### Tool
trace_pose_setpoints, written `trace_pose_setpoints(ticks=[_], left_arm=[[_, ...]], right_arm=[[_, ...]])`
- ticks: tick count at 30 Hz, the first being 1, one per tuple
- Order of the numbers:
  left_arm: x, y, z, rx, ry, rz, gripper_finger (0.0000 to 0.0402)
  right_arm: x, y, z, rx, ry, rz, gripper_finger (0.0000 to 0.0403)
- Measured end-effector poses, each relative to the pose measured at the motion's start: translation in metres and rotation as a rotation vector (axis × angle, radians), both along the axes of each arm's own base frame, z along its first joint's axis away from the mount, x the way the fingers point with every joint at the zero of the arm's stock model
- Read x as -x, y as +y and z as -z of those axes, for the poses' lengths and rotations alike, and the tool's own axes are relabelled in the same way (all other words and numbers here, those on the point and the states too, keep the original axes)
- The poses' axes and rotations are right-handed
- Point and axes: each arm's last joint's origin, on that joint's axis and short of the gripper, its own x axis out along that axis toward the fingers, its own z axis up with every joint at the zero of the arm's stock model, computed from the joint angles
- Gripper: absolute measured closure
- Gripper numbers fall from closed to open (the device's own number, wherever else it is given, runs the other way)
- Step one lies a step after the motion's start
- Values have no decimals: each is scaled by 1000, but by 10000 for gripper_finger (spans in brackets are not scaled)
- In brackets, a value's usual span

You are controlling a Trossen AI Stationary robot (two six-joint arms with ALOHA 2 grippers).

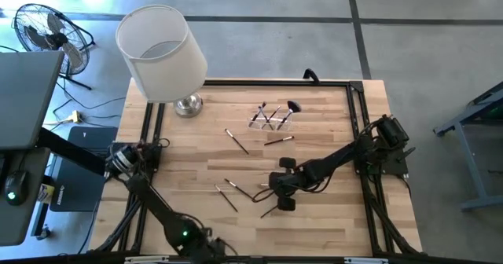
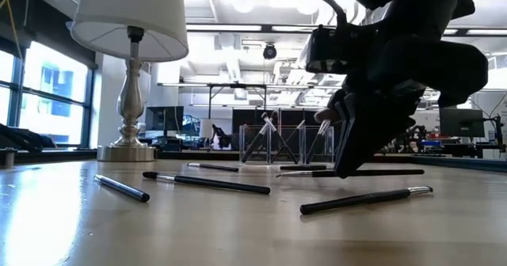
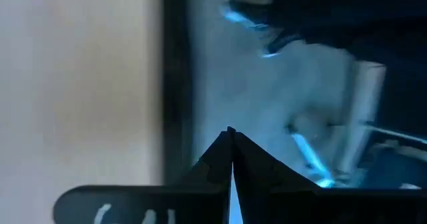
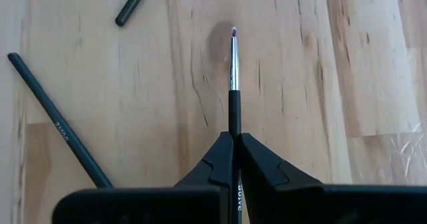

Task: Put items in baskets/containers
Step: Put the liner brush into the transparent organizer

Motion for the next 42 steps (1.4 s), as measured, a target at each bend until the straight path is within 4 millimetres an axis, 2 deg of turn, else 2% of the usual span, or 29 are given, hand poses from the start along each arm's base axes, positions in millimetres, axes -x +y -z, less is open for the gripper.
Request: trace_pose_setpoints(ticks=[4,8,16,19,26,30,33,37,42], left_arm=[[2,-4,1,24,22,16,373],[-2,7,4,-7,75,1,330],[-39,52,3,2,128,-37,233],[-56,78,4,-18,142,-108,212],[-99,151,4,-78,77,-255,205],[-114,185,2,-94,43,-315,204],[-122,200,-3,-90,27,-345,204],[-127,211,-9,-103,9,-356,204],[-120,220,-17,-172,78,-379,204]], right_arm=[[0,0,0,-4,4,20,393],[2,1,1,-1,16,5,394],[3,1,1,22,38,-45,391],[3,1,-10,24,16,-61,397],[9,-2,-55,34,-119,-155,389],[16,-5,-66,70,-126,-211,395],[20,-9,-68,103,-107,-193,398],[25,-14,-66,189,-60,-150,398],[32,-25,-56,167,-21,-98,400]])
